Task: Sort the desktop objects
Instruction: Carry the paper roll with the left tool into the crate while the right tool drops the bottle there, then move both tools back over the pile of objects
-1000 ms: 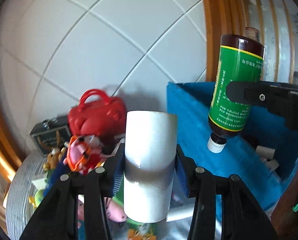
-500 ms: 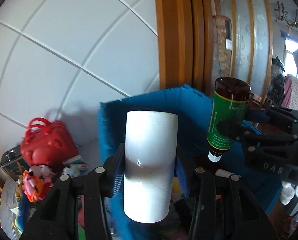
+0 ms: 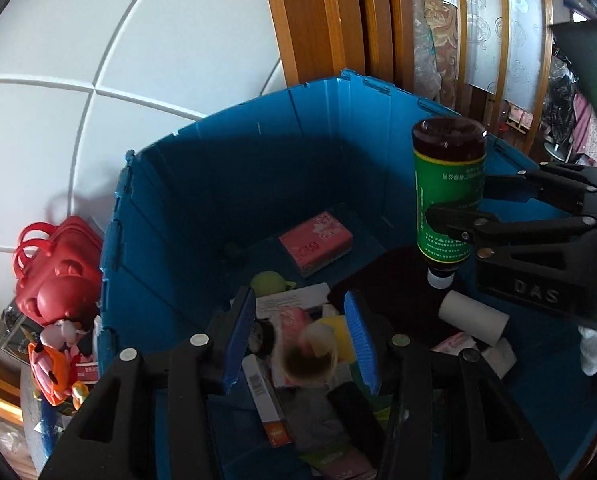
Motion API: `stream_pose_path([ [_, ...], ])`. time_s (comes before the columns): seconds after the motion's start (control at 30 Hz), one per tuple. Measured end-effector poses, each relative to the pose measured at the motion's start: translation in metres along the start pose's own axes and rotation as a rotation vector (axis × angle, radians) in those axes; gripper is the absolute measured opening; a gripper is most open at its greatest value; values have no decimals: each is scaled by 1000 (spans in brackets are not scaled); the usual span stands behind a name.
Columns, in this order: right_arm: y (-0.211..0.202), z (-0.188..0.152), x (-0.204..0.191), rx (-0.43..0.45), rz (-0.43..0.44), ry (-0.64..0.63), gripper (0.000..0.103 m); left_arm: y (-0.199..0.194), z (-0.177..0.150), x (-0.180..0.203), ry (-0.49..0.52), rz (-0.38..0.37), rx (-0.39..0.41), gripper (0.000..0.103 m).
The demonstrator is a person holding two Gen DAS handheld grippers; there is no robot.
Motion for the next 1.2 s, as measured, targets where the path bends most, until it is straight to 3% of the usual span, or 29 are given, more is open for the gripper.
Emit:
stream_pose_path([
  [0.4,25,-7,3,-43,-86,-35,53,16,-10,-3,-24,-31,-77,46],
  [0.43,25,-7,3,-35,-102,-36,55,18,-10,-3,-21,-32,-86,46],
  [0.5,24,-7,3,-24,-112,-41,76,20,-11,-3,-19,-39,-97,46],
  [0.53,25,-6,2,-23,-114,-42,80,20,-11,-2,-17,-42,-100,46],
  [0.73,34,-8,3,-46,-136,-49,90,21,-13,-2,-12,-54,-111,46],
  [0.83,37,-8,4,-57,-129,-47,103,22,-13,-5,-25,-62,-113,46],
  [1.2,37,-10,5,-55,-123,-49,103,19,-12,-10,-41,-74,-106,46],
])
Point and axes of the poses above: each gripper's, at about its wrist camera, not at the fingertips, and y roughly the way its jaws point, x to its right, z to its top, the point moved 1 cm from there along y, roughly the way its jaws point, and after that the axes turned 11 degrees about y, right-handed, at the moved point
